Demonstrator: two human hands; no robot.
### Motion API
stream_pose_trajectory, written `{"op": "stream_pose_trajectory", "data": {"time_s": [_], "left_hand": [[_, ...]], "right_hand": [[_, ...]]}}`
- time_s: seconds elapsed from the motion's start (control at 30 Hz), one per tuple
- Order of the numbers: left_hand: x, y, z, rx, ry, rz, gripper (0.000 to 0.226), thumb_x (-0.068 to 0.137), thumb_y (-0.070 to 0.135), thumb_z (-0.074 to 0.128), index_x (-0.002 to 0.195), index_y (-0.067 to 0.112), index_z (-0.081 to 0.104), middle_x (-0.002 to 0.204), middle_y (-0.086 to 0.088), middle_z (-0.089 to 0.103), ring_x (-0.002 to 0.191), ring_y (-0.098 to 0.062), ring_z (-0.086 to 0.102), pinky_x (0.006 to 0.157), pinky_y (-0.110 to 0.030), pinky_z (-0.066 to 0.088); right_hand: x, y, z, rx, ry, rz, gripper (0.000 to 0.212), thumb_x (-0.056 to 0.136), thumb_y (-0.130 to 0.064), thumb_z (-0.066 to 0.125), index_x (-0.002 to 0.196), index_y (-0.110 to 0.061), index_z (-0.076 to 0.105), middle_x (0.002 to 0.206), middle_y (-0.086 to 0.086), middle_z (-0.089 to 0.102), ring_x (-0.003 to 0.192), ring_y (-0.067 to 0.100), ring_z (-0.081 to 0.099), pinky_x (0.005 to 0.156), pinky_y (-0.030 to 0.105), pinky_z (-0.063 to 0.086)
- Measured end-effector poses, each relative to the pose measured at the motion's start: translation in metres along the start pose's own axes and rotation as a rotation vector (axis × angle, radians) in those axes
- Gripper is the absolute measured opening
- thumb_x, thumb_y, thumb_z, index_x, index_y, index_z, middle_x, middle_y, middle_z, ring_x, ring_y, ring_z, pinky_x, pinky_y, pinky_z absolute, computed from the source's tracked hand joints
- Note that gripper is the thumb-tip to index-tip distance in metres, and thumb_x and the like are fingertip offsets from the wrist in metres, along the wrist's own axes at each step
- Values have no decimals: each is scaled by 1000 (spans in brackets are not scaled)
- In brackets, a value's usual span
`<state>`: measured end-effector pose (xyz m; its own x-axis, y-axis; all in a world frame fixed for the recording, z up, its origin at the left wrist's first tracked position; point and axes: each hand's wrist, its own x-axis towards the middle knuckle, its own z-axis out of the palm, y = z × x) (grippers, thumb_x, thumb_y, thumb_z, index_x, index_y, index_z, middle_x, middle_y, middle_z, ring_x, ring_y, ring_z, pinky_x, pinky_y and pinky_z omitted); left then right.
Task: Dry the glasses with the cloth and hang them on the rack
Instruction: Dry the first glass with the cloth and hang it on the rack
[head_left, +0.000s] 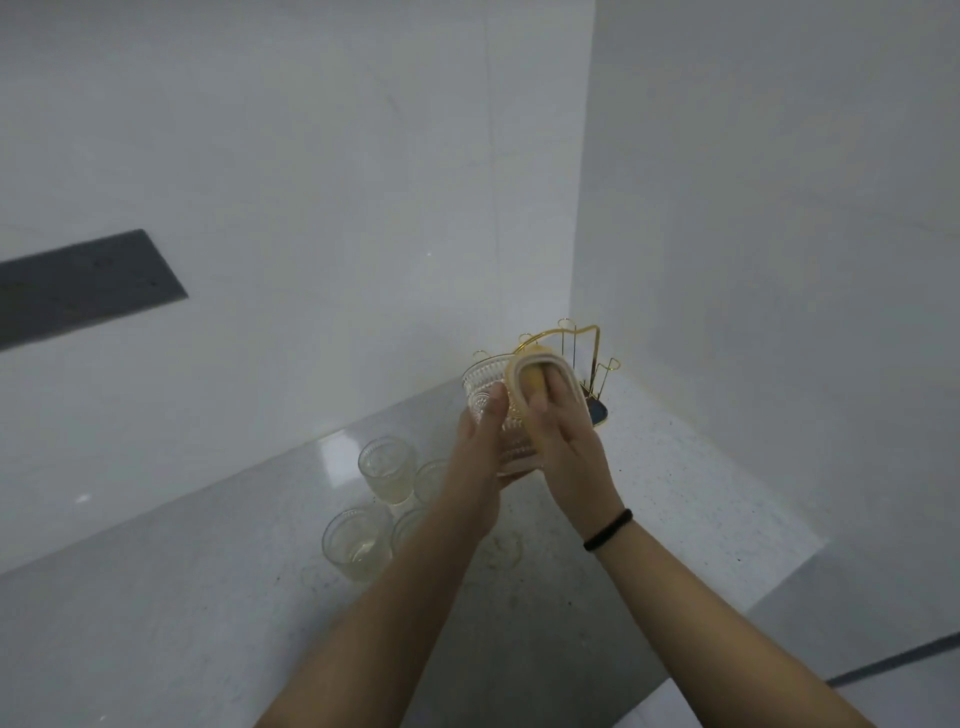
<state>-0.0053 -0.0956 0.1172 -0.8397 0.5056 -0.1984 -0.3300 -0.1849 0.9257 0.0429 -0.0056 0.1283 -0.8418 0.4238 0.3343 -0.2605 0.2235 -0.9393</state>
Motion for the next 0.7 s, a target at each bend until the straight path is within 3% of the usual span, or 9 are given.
{"op": "stream_pose_trajectory", "data": {"time_s": [0.13, 0.2, 0.27, 0.33, 0.43, 0.5, 0.57, 0.63, 0.7], "left_hand": [[-6, -4, 6, -13, 30, 4, 65, 82, 58, 51, 133, 18, 48, 120, -11, 68, 98, -26, 71, 74, -41, 60], [-2, 2, 3, -9, 87, 36, 59, 91, 52, 49, 135, 13, 47, 123, -17, 65, 104, -33, 68, 85, -51, 57], [2, 12, -4, 39, 143, 42, 55, 94, 51, 47, 133, 12, 48, 121, -14, 66, 100, -28, 70, 82, -45, 59], [1, 15, -6, 73, 118, 34, 52, 94, 52, 48, 130, 15, 51, 115, -10, 70, 91, -23, 73, 69, -35, 60], [-6, 13, -2, 52, -4, 37, 56, 88, 55, 51, 128, 16, 55, 113, -15, 70, 94, -32, 72, 69, -41, 59], [-11, 11, 3, -27, -37, 9, 62, 82, 59, 53, 128, 17, 58, 115, -14, 70, 99, -32, 70, 71, -40, 58], [-12, 12, 4, -77, -39, -33, 65, 81, 62, 51, 124, 13, 62, 114, -16, 71, 98, -30, 71, 72, -40, 58], [-13, 11, 2, -47, -83, -51, 68, 86, 63, 45, 119, 8, 66, 108, -18, 72, 94, -29, 71, 72, -37, 59], [-16, 8, 2, -4, -128, -74, 71, 86, 65, 44, 123, 7, 63, 110, -18, 72, 96, -29, 71, 72, -35, 58]], "right_hand": [[16, -4, 3, 364, 6, 289, 39, 90, -52, 42, 124, -37, 52, 128, -1, 56, 117, 16, 55, 97, 41, 46], [-3, 0, 13, 311, -2, 251, 33, 85, -59, 42, 114, -49, 54, 117, -12, 60, 108, 4, 58, 88, 29, 50], [-27, 4, 24, 120, -38, 143, 26, 86, -58, 37, 109, -61, 47, 114, -28, 52, 107, -9, 51, 86, 15, 45], [-27, 8, 17, -22, -41, 52, 31, 91, -52, 35, 119, -46, 46, 108, -21, 49, 99, 0, 52, 82, 18, 43], [1, 3, -8, -18, 19, 62, 33, 97, -32, 39, 128, -27, 48, 95, -15, 60, 71, -9, 57, 61, 7, 43], [4, 3, -14, 25, 53, 42, 32, 95, -21, 44, 126, -28, 51, 99, -21, 60, 85, -14, 57, 70, 7, 46], [-7, 4, -7, 106, 81, 39, 26, 92, -20, 52, 113, -34, 57, 110, -17, 54, 108, 2, 54, 87, 22, 50], [-17, 2, -4, 50, 122, -61, 26, 88, -27, 56, 108, -43, 56, 116, -8, 48, 112, 13, 51, 94, 34, 48], [-10, 2, -12, -101, 151, -187, 25, 83, -36, 56, 106, -48, 56, 115, -2, 45, 109, 11, 49, 91, 32, 47]]}}
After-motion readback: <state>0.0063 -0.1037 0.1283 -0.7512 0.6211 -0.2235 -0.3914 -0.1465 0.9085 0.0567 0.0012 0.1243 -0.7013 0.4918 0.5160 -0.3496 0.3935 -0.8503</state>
